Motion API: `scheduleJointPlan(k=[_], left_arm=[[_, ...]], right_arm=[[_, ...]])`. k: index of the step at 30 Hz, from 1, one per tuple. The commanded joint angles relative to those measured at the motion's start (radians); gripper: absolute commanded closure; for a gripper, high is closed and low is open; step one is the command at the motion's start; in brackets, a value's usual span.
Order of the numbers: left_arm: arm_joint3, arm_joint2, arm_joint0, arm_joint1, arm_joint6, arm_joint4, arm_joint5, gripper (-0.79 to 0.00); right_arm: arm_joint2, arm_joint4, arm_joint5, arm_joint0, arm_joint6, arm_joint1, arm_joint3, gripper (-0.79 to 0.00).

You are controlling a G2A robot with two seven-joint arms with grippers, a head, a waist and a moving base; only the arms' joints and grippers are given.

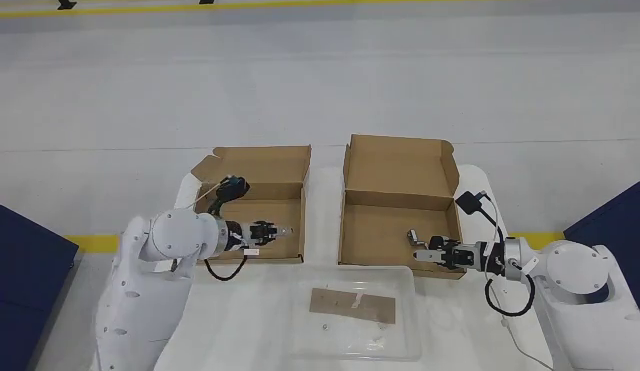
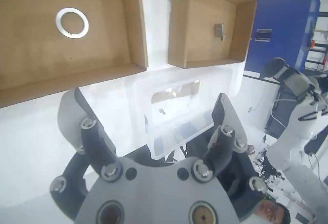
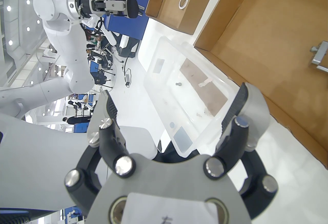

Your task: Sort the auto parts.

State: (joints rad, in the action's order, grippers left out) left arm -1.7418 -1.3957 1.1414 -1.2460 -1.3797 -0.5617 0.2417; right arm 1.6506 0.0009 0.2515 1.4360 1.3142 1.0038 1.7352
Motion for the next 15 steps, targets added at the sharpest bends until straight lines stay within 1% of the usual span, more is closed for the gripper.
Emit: scheduleJointPlan(k=[1, 5, 10, 12, 15], left_arm=[[-0.022, -0.033, 0.030, 0.005, 0.010, 0.057, -0.050, -0.785], [-0.055, -0.091, 0.086, 0.016, 0.025, 0.145, -0.150, -0.785], [-0.084, -0.149, 0.135, 0.029, 0.040, 0.209, -0.218, -0.785], [-0.096, -0.178, 0.159, 0.035, 0.036, 0.272, -0.278, -0.785], [-0.095, -0.185, 0.162, 0.036, 0.038, 0.273, -0.281, -0.785]], right_arm=[[0.000, 0.000, 0.000, 0.000, 0.000, 0.000, 0.000, -0.785], [0.000, 0.000, 0.000, 0.000, 0.000, 0.000, 0.000, -0.785], [0.000, 0.000, 0.000, 0.000, 0.000, 0.000, 0.000, -0.785], [0.000, 0.000, 0.000, 0.000, 0.000, 0.000, 0.000, -0.785], [0.000, 0.000, 0.000, 0.000, 0.000, 0.000, 0.000, -0.785]])
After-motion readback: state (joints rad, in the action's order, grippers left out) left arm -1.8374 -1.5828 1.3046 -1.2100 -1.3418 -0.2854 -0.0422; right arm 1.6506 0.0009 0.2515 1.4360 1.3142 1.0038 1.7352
